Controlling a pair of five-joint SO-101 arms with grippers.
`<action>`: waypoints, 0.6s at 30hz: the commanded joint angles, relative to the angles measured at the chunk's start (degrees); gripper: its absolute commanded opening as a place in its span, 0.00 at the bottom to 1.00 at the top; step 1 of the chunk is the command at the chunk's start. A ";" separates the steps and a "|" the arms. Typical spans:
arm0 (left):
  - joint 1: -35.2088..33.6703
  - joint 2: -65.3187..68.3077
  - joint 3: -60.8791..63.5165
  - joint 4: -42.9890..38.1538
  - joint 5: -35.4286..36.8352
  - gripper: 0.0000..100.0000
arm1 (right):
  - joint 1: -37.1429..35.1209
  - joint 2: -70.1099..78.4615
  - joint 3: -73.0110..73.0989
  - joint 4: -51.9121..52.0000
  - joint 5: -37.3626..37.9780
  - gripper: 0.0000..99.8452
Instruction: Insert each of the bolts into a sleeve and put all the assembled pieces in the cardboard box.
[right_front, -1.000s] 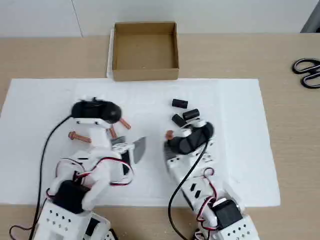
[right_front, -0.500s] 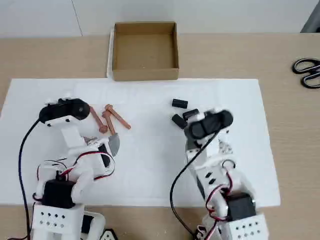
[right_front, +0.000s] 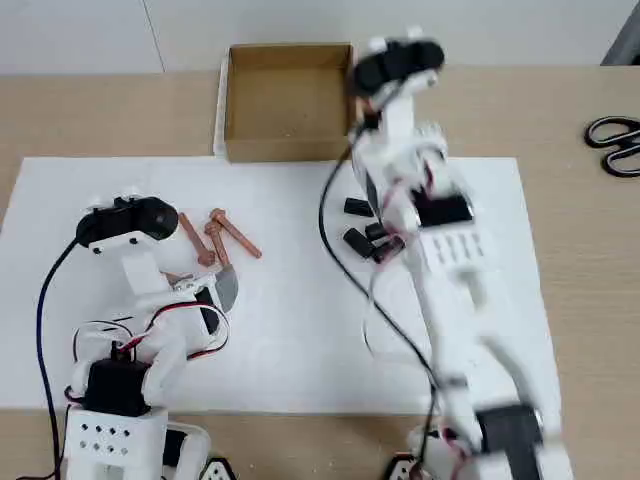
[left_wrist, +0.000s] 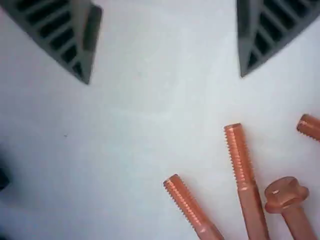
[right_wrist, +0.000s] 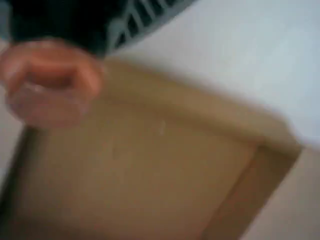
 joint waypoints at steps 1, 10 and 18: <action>-0.26 -0.09 -2.33 0.09 -0.62 0.18 | 0.40 13.41 -15.56 -9.36 0.18 0.00; -0.26 -0.09 -0.22 -0.26 -0.62 0.18 | 0.84 42.24 -39.65 -20.09 0.26 0.00; -0.26 -0.09 -0.22 -0.44 -0.62 0.18 | 0.66 62.11 -58.37 -20.00 0.26 0.01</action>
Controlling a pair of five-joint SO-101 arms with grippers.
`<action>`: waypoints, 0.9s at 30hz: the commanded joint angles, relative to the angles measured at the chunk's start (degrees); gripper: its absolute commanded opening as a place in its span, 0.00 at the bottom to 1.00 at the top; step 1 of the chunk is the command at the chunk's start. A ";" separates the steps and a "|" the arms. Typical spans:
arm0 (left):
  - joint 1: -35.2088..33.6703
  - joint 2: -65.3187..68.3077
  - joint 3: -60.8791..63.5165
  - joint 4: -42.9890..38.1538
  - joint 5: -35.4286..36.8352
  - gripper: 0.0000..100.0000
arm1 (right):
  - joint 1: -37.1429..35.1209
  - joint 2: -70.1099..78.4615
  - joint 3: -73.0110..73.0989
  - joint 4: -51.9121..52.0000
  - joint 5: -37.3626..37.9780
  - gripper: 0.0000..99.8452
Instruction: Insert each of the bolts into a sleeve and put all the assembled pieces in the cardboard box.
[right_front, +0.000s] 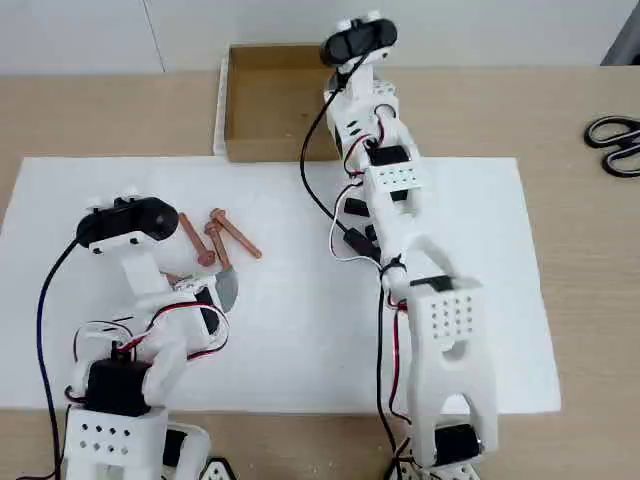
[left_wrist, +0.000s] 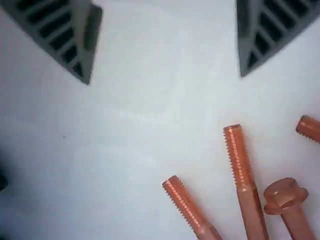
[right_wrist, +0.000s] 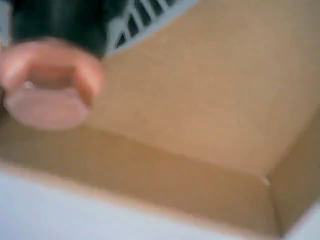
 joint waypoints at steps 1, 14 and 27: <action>-0.26 -0.09 -0.22 -0.88 -0.62 0.18 | 0.31 4.62 -10.46 -1.63 0.26 0.01; -0.26 -0.09 -0.22 -1.05 -0.62 0.18 | -0.13 15.69 -17.67 -1.45 0.35 0.14; -0.26 -0.09 -0.31 -1.05 -0.62 0.18 | -0.31 15.43 -35.78 11.56 0.44 0.14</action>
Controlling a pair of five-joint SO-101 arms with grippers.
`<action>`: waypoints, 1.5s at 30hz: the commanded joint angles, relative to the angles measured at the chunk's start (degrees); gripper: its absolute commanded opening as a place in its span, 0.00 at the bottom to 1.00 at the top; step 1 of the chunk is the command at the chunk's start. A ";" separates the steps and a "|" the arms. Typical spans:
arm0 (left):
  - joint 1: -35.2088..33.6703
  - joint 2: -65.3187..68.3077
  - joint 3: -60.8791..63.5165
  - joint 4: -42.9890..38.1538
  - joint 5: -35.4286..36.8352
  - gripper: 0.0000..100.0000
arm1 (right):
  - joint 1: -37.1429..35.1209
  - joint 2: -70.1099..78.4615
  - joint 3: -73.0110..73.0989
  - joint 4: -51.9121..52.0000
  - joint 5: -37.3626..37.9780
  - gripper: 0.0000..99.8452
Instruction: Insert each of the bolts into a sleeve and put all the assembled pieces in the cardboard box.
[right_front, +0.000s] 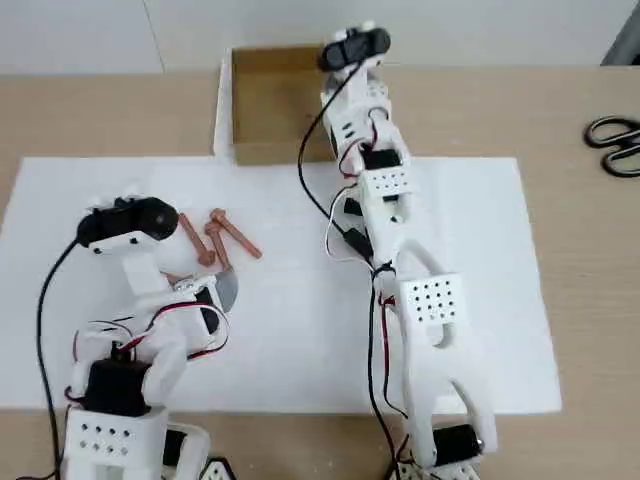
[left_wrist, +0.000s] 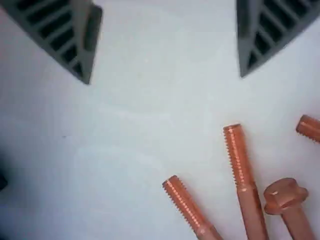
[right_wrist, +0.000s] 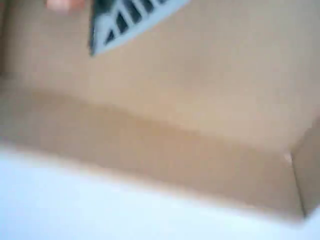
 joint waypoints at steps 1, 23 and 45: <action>-0.26 -0.09 -0.31 -1.05 -0.62 0.18 | -0.40 -1.63 -14.51 8.66 0.35 0.14; -1.85 -0.09 -1.80 -0.62 -6.24 0.18 | 0.57 -32.84 -35.60 78.37 0.35 0.14; -12.22 -0.09 -5.41 2.64 -6.42 0.18 | 3.47 -73.98 24.00 80.13 0.18 0.14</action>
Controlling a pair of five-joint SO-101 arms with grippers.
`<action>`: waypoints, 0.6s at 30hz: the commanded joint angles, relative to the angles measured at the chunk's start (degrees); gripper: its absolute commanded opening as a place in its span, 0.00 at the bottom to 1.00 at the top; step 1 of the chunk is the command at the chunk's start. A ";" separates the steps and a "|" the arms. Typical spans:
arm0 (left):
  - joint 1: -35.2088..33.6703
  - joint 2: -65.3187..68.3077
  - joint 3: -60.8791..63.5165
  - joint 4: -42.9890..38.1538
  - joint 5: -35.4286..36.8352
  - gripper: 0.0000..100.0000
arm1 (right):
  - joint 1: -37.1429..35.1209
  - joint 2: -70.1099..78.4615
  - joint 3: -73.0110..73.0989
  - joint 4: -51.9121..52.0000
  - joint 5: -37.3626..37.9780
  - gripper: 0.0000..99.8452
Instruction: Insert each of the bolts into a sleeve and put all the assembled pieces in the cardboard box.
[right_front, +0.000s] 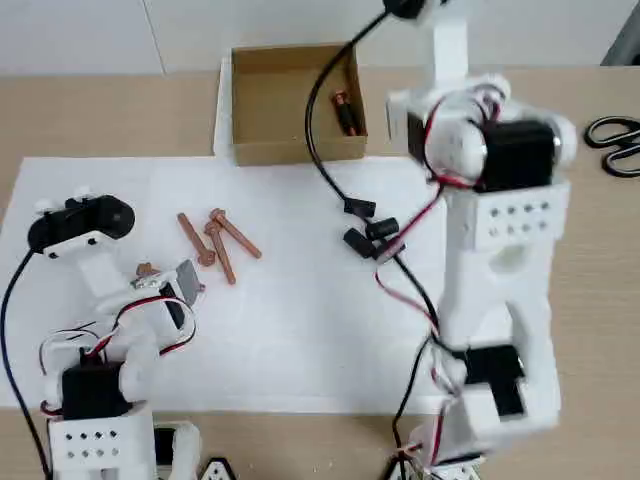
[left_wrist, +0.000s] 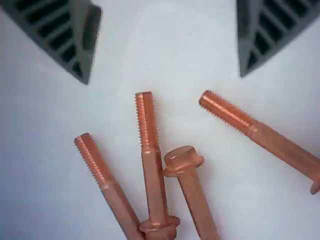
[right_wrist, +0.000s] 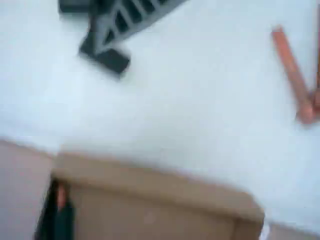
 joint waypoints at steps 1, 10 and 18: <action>-0.26 -0.09 -2.24 0.09 -0.62 0.18 | 0.40 -11.21 13.98 -1.10 0.18 0.14; -0.26 -0.09 -2.15 0.09 -0.62 0.18 | 0.40 -23.34 42.37 -1.36 0.44 0.15; -0.26 -0.09 -2.07 0.09 -0.62 0.18 | 0.40 -23.25 62.07 -16.04 7.47 0.15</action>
